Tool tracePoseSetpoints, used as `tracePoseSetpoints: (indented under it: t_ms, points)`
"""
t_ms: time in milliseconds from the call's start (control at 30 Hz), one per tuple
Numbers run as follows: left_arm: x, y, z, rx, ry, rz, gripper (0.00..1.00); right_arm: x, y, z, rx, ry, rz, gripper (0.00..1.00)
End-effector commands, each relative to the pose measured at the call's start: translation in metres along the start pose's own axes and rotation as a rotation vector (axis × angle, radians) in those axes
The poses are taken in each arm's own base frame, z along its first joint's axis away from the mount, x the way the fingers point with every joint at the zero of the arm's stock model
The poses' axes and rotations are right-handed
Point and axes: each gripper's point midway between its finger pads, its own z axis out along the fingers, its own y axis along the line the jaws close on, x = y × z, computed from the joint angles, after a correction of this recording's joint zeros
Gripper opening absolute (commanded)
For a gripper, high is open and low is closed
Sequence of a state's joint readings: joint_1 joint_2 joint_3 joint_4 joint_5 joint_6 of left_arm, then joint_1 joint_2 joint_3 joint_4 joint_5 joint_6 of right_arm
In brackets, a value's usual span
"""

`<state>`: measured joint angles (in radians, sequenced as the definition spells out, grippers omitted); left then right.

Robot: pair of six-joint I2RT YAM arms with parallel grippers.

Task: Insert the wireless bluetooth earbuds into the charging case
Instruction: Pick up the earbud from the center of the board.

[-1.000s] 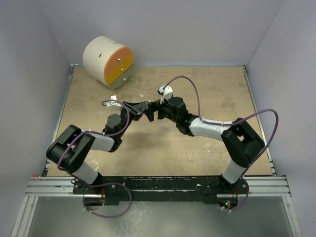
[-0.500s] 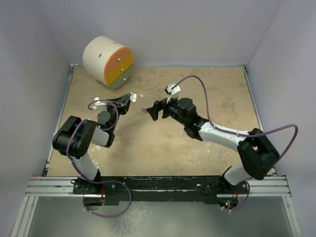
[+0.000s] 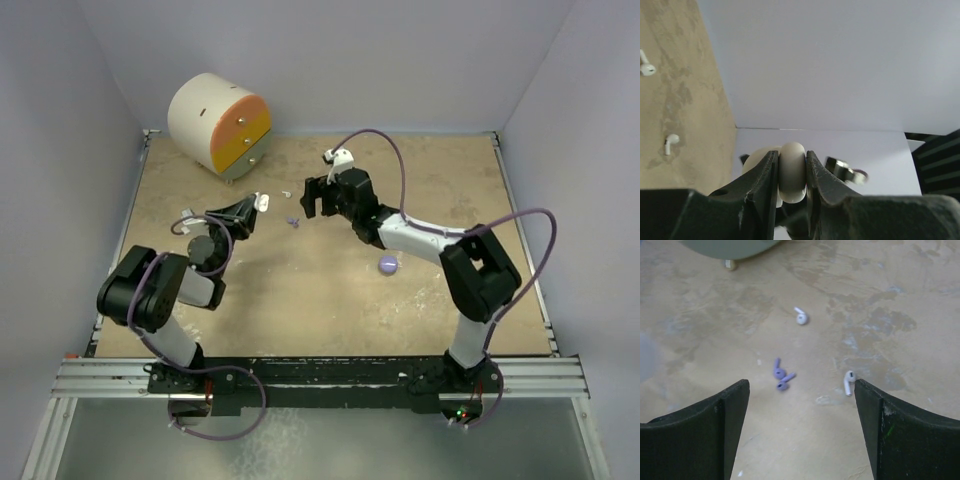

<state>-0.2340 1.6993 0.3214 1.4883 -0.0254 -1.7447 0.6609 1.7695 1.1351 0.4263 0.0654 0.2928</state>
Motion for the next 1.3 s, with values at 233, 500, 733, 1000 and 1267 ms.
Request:
tracePoseSetpoints:
  t_ms: [233,500,733,1000,1267]
  points:
    - [0.011,-0.052,-0.029,0.015,0.033,0.166,0.0,0.016,-0.055,0.048,0.16,0.109,0.023,0.76]
    - [0.021,-0.047,-0.029,0.011,0.088,0.141,0.0,0.028,-0.052,0.064,0.148,0.149,0.067,0.69]
    - [0.024,-0.041,-0.028,0.025,0.114,0.112,0.0,0.04,-0.056,0.071,0.164,0.177,0.061,0.64]
    - [0.025,-0.039,-0.026,0.018,0.12,0.126,0.0,0.05,-0.06,0.07,0.171,0.195,0.052,0.56]
    - [0.025,-0.031,-0.027,-0.001,0.125,0.136,0.0,0.059,-0.056,0.069,0.144,0.213,0.061,0.52]
